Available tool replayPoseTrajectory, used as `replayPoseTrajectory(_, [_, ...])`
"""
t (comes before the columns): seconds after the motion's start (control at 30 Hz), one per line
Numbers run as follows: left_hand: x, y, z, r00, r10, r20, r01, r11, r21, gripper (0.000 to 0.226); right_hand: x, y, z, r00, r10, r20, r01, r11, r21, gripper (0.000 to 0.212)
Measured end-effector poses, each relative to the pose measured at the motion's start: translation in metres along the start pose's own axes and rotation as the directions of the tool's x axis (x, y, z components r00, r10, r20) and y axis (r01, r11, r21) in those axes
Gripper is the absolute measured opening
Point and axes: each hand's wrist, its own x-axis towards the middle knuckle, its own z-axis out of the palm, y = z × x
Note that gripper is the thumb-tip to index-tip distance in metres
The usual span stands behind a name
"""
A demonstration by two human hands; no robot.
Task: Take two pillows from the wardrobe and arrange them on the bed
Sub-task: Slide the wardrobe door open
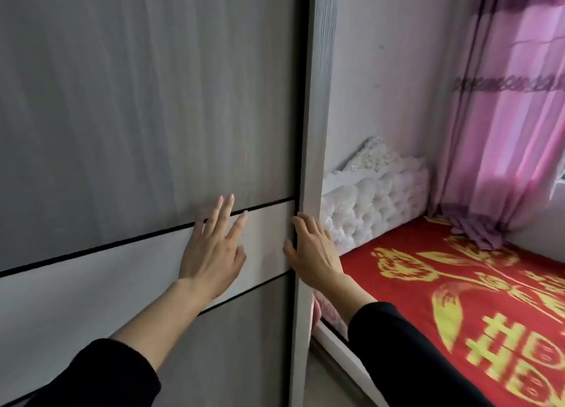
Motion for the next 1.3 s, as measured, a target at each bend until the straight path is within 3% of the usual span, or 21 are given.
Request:
replayPoseTrajectory(0.1, [0.008,-0.011,0.01,0.99,0.033,-0.14,-0.019,0.995,0.098,0.067,0.019,0.005,0.013,0.998,-0.039,-0.057,0.041,0.998,0.039,0.05])
replayPoseTrajectory(0.23, [0.012,-0.02,0.036,0.97,0.087,-0.227,-0.032,0.971,0.236,0.071,0.037,0.012,0.025,0.992,-0.067,-0.105,0.076,0.993,0.085,0.055])
replayPoseTrajectory(0.53, [0.018,-0.031,0.072,0.931,0.087,-0.355,0.113,0.856,0.505,0.067,0.059,0.027,0.053,0.945,-0.297,-0.139,0.292,0.955,-0.055,0.071])
replayPoseTrajectory(0.8, [0.02,-0.039,0.073,0.896,0.204,-0.395,0.12,0.745,0.657,0.072,0.068,0.037,0.077,0.901,-0.411,-0.14,0.375,0.9,-0.223,0.087])
replayPoseTrajectory(1.3, [-0.015,-0.081,0.054,0.911,0.212,-0.355,0.112,0.701,0.704,0.07,0.063,0.0,0.108,0.831,-0.512,-0.216,0.476,0.856,-0.199,0.105])
